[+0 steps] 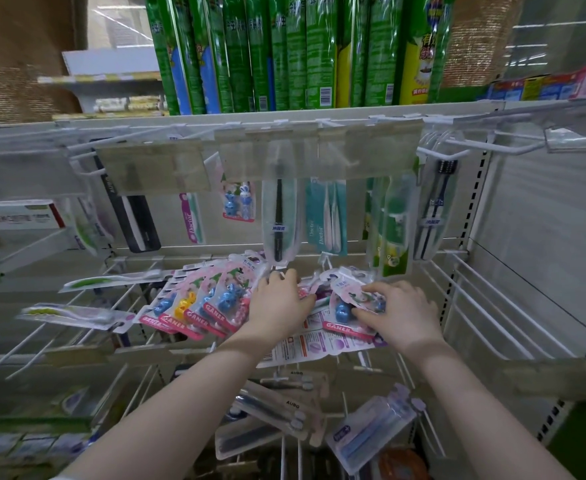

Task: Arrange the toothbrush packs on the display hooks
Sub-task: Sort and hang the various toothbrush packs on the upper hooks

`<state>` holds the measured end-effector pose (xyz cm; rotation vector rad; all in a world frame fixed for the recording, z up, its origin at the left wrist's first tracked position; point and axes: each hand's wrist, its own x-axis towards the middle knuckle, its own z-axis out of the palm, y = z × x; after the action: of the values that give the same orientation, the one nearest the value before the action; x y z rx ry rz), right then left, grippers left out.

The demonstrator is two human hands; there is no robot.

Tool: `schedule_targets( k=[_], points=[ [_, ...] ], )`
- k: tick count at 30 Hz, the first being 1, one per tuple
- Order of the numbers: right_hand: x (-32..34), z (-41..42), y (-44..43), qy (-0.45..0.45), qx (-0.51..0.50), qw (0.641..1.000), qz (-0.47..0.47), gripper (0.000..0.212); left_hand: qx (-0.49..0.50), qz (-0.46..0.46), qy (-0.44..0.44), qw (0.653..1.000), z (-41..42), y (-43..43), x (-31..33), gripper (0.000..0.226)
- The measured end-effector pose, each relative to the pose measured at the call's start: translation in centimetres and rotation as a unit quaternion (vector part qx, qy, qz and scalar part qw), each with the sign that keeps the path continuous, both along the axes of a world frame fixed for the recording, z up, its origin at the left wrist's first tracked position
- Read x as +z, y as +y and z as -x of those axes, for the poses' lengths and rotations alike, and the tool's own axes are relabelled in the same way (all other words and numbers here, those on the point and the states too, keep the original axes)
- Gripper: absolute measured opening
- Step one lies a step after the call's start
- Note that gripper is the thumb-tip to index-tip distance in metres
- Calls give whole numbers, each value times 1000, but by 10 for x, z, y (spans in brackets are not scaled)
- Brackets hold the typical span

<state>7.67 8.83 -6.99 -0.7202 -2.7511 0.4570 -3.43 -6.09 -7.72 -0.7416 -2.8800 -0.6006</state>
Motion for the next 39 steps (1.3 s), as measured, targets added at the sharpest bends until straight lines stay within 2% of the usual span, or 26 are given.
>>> schedule_targets(
  k=[7, 14, 18, 21, 23, 26, 27, 30, 31, 33, 34, 37, 39],
  points=[
    [8, -6, -12, 53, 24, 997, 48, 60, 11, -56, -19, 998, -22, -16, 10, 43],
    [12, -4, -38, 127, 46, 985, 109, 73, -13, -237, -49, 970, -39, -39, 24, 27],
    [16, 4, -59, 177, 45, 974, 137, 87, -22, -355, -103, 929, -36, -57, 32, 9],
    [19, 12, -75, 160, 39, 977, 137, 102, -22, -420, -173, 891, -31, -73, 35, 18],
    [19, 25, -93, 170, 46, 975, 137, 105, -34, -445, -198, 873, -21, -92, 36, 22],
    [18, 32, -106, 179, 52, 971, 152, 103, -25, -481, -224, 847, -13, -106, 37, 9],
    [19, 38, -121, 185, 54, 970, 148, 101, -21, -487, -243, 839, -6, -120, 40, 13],
    [25, 53, -156, 206, 58, 967, 137, 92, -27, -486, -315, 815, 19, -149, 39, 69],
    [27, 59, -167, 209, 56, 967, 135, 91, -33, -490, -350, 798, 24, -160, 42, 65],
    [29, 67, -182, 208, 47, 968, 129, 90, -52, -505, -394, 766, 31, -175, 45, 33],
    [29, 72, -190, 210, 42, 969, 125, 91, -53, -506, -412, 756, 40, -181, 44, 27],
    [30, 82, -210, 211, 19, 969, 128, 92, -72, -510, -439, 736, 53, -201, 43, 36],
    [31, 87, -221, 216, 2, 967, 138, 90, -79, -493, -446, 743, 60, -212, 43, 38]
  ],
)
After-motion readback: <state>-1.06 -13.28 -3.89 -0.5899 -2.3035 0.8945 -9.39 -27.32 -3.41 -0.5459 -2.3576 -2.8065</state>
